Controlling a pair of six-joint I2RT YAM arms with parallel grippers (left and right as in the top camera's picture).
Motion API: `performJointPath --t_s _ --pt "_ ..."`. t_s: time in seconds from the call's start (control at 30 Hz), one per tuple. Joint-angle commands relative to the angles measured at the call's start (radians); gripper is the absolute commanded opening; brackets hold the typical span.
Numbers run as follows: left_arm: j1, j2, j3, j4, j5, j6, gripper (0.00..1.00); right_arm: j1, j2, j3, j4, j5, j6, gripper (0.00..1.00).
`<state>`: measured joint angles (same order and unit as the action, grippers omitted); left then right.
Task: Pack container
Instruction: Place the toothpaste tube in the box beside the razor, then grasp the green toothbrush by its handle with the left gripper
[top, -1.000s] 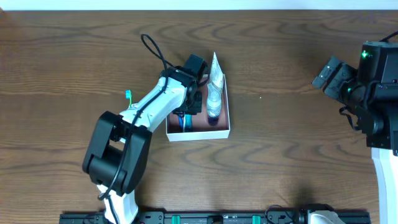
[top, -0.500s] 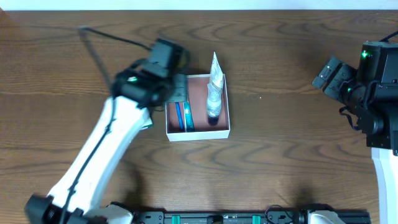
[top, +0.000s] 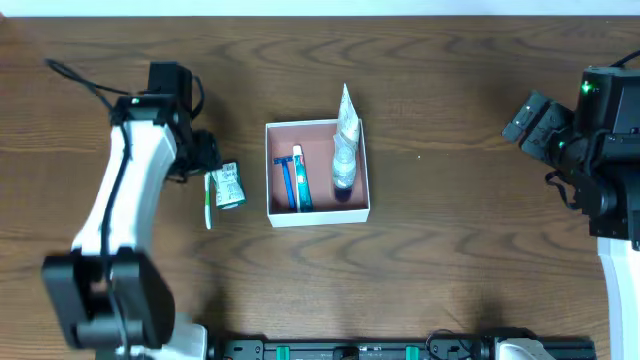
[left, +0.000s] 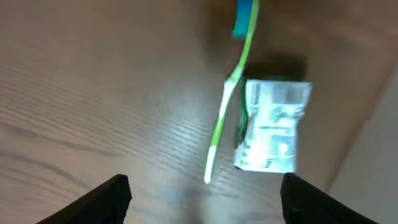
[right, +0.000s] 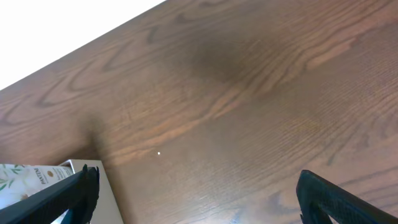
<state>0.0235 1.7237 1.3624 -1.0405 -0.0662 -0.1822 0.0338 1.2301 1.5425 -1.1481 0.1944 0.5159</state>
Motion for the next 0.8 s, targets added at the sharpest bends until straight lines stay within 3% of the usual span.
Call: performJointPath --t_s 0.0,0.17,0.77 --pt "0.026 0.075 -0.011 -0.003 0.058 0.071 0.72 -0.007 -0.001 0.008 -0.001 0.004 0.01 0.99" --pt "0.047 0.159 -0.011 0.026 0.058 0.085 0.67 -0.007 -0.001 0.008 -0.001 0.004 0.01 0.99" --pt "0.061 0.295 -0.02 0.124 0.055 0.119 0.67 -0.007 -0.001 0.008 -0.001 0.004 0.011 0.99"
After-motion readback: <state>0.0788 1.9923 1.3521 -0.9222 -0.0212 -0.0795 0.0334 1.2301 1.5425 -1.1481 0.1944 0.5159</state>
